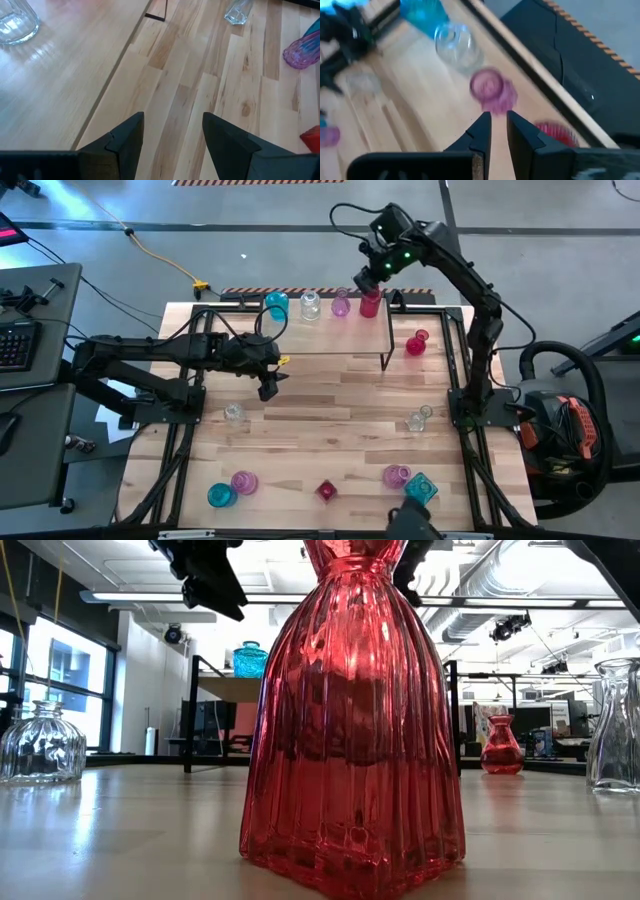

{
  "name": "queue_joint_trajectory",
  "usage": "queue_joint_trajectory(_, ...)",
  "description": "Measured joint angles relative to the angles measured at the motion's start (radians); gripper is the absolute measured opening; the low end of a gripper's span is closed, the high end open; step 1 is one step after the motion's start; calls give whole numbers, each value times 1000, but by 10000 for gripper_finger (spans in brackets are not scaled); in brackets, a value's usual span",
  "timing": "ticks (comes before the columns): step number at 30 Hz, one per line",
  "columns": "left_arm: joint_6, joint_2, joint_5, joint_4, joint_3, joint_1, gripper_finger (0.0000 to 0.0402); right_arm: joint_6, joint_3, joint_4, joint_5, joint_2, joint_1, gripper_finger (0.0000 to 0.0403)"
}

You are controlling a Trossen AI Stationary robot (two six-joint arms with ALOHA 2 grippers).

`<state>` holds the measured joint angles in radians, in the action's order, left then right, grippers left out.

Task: Sort vases onto shelf
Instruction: Put the top red vase on the shelf aligned with the other red vase

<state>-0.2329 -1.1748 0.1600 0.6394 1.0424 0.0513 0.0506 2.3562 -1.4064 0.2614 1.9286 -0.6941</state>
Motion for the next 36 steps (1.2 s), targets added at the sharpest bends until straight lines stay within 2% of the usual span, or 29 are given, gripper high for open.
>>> queue_joint_trajectory(4, -7, 0, 0, -17, -29, 0, 193, -60, 1, -169, -13, -10, 0, 41)
queue_joint_trajectory(12, -54, -1, 0, -28, -112, 0, 193, -38, -63, -161, -45, -85, 5, 41)
queue_joint_trajectory(16, -54, -1, 0, -41, -122, 0, 193, -31, -131, -160, -51, -168, 8, 41)
queue_joint_trajectory(22, -53, 0, -24, -75, -127, 0, 193, -27, -417, -152, -123, -369, 9, 41)
queue_joint_trajectory(29, -51, 0, -27, -102, -127, 0, 193, 19, -824, 86, -157, -626, -47, 41)
queue_joint_trajectory(36, -44, 0, -27, -119, -127, 0, 193, 54, -1106, 189, -157, -738, -163, 41)
